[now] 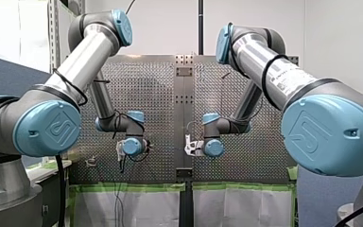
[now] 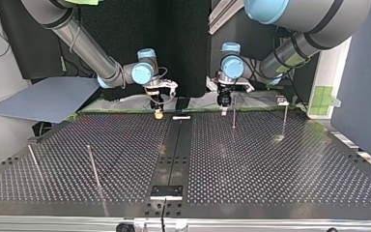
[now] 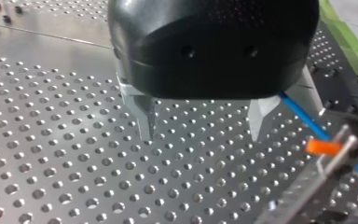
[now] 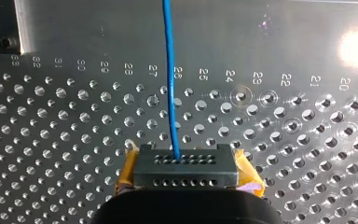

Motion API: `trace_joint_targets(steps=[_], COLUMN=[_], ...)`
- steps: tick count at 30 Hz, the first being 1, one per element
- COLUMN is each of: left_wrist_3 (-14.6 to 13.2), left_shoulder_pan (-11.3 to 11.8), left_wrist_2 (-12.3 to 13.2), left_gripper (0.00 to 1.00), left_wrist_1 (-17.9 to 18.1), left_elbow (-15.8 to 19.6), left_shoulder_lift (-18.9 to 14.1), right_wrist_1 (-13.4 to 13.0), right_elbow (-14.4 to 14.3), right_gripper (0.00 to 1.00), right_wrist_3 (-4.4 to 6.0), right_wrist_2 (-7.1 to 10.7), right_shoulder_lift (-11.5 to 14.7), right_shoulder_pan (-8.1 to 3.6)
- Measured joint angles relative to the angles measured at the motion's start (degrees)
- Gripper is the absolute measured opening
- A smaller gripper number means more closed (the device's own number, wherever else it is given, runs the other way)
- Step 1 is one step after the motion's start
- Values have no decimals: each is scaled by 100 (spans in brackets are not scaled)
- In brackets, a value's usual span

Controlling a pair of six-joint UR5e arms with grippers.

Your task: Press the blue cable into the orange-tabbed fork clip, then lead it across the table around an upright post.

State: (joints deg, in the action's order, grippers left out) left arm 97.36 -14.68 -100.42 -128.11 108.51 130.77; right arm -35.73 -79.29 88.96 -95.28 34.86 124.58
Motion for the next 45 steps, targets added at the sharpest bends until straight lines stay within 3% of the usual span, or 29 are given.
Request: trace_joint_targets(steps=[9,19,33,45], left_wrist_3=[-90,-205,-318,-285], left_shoulder_pan=[-8,-17,-5,13], left_wrist_2=[-153,-129,-138,-156], left_gripper=[100,100,100,100], left_wrist_1=[4,1,-179,-167], left_elbow=[0,-1,-61,-71], left_shoulder_lift=[-13,5,485,401], right_wrist_1=[4,12,28,46], right_elbow=[-2,-2,-2,-1], right_gripper=[0,0,0,0], right_wrist_3=[0,4,3,-1], right_wrist_2=[0,0,3,3], right_shoulder_lift=[0,0,0,0], right_shoulder_pan=[0,16,35,37])
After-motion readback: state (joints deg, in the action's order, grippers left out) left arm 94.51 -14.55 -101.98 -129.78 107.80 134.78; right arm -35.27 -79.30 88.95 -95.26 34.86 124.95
